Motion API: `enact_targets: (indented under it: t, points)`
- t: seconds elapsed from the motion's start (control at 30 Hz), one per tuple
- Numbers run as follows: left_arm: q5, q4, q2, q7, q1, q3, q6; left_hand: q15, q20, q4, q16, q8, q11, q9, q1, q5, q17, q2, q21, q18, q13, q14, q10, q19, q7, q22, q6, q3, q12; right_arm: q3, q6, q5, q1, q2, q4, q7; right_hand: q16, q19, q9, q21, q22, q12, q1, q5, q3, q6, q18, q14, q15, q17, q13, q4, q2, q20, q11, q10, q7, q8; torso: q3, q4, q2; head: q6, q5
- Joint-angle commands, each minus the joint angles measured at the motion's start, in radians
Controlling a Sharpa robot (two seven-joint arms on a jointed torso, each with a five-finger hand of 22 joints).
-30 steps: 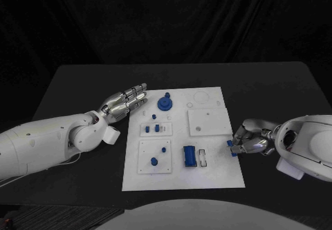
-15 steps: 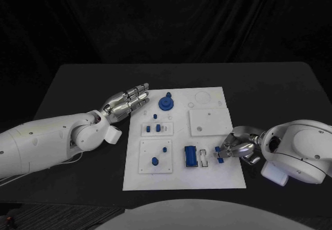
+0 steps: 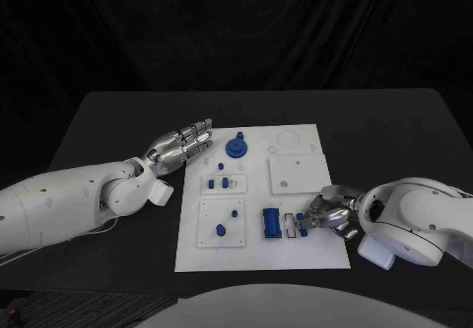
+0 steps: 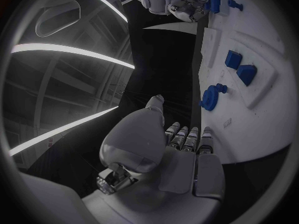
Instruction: Assemble the parts on the task board
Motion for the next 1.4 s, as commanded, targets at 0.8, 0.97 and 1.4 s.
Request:
enact_targets:
  t: [0.8, 0.97, 1.4]
  points:
    - [-0.001, -0.004, 0.008, 0.012, -0.001, 0.001, 0.011, -0.005, 0.009, -0.008, -0.004, 0.004, 0.008, 0.002, -0.001, 0.007, -0.002, 0.009, -0.003, 0.006, 0.001, 0.000, 0.003, -0.001, -0.006, -0.001, 0.005, 0.001, 0.006, 0.000, 0.033, -0.006, -0.017, 0.038, -0.028, -0.010, -0.013, 0.019, 0.031, -0.045, 0.204, 0.003, -0.103, -0.144, 0.041, -0.057, 0.005, 0.058, -0.001, 0.011, 0.263, -0.093, 0.018, 0.007, -0.003, 0.104, -0.005, 0.030, 0.0000, 0.0010, 0.000, 0.000, 0.005]
    - [-0.001, -0.005, 0.009, 0.012, -0.001, 0.001, 0.012, -0.005, 0.009, -0.008, -0.004, 0.004, 0.008, 0.002, -0.001, 0.007, -0.002, 0.009, -0.003, 0.006, 0.001, 0.000, 0.003, -0.001, -0.006, -0.001, 0.005, 0.001, 0.006, 0.000, 0.030, -0.007, -0.018, 0.043, -0.032, -0.009, -0.013, 0.018, 0.033, -0.049, 0.204, 0.003, -0.111, -0.146, 0.002, -0.062, 0.006, 0.058, -0.001, 0.011, 0.263, -0.076, 0.025, 0.006, -0.003, 0.104, -0.006, 0.042, -0.0003, 0.0007, -0.001, 0.000, 0.007]
    - [-0.001, -0.009, 0.014, 0.011, -0.001, 0.001, 0.018, -0.005, 0.009, -0.011, -0.004, 0.004, 0.009, 0.002, -0.001, 0.009, -0.002, 0.009, -0.003, 0.007, 0.001, 0.000, 0.003, 0.000, -0.005, -0.001, 0.005, 0.002, 0.006, 0.000, 0.024, -0.007, -0.019, 0.049, -0.039, -0.007, -0.014, 0.017, 0.030, -0.056, 0.202, 0.003, -0.135, -0.231, -0.067, -0.071, 0.007, 0.058, 0.000, 0.010, 0.263, -0.024, 0.042, 0.007, -0.002, 0.104, -0.005, 0.058, 0.0002, 0.0008, 0.000, 0.000, 0.009]
